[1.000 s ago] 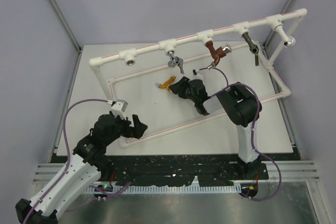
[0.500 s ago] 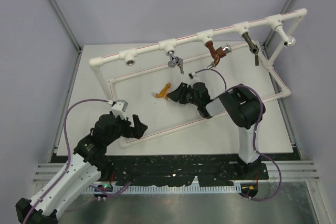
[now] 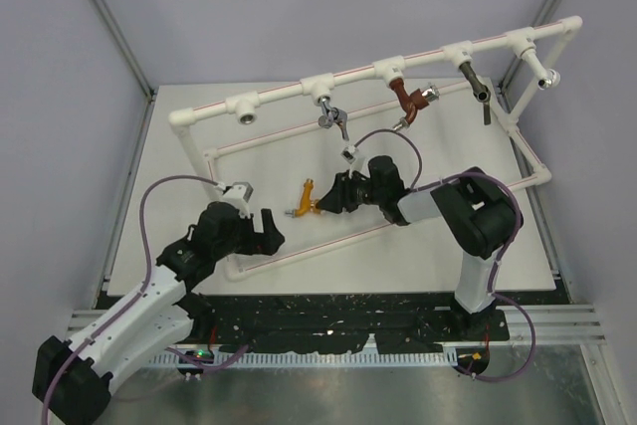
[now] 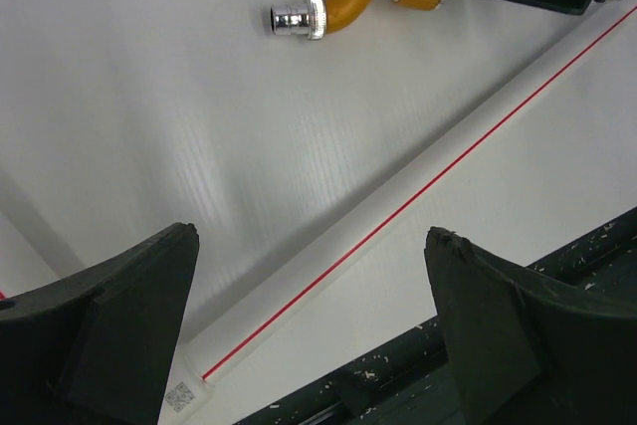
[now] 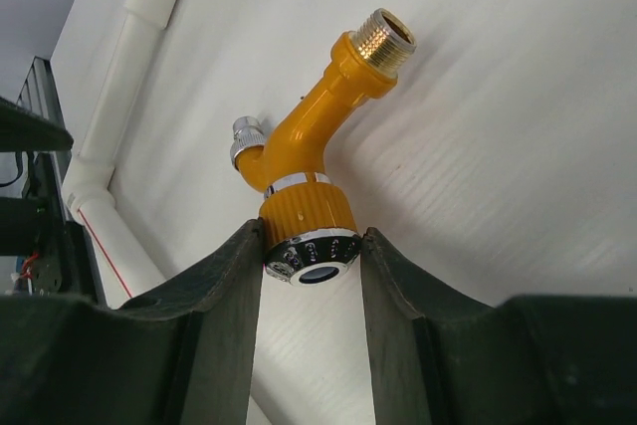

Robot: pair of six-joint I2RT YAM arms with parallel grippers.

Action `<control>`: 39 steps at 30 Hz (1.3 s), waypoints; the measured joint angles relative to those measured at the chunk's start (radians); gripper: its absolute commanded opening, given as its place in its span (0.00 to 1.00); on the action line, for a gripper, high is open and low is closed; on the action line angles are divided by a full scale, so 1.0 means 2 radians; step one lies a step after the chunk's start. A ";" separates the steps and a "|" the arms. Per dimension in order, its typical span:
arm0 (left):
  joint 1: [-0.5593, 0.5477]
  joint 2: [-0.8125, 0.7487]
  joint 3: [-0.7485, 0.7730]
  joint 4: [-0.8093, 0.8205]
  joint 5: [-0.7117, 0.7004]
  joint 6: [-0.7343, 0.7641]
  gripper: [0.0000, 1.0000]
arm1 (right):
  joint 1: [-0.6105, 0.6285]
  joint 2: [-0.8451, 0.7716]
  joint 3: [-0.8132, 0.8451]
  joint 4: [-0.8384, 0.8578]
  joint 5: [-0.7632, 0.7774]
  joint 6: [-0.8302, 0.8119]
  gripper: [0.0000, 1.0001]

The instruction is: Install the water faucets

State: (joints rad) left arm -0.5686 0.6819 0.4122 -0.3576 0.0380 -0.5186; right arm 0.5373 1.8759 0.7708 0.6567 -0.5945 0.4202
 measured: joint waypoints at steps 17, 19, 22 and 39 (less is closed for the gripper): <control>0.000 0.277 0.126 0.132 -0.004 -0.111 0.95 | 0.000 0.000 -0.053 0.132 -0.074 0.030 0.08; 0.000 0.306 0.145 0.140 -0.004 -0.117 0.90 | 0.000 0.000 -0.054 0.137 -0.076 0.031 0.08; 0.000 0.343 0.167 0.150 -0.004 -0.119 0.84 | 0.000 0.000 -0.056 0.143 -0.076 0.030 0.07; 0.000 0.399 0.177 0.158 0.003 -0.124 0.00 | 0.012 -0.011 -0.080 0.163 -0.065 0.027 0.27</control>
State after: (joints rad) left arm -0.5694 1.4796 0.7662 -0.0414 0.0448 -0.7662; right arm 0.5617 1.8545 0.6113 0.9829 -0.7250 0.4747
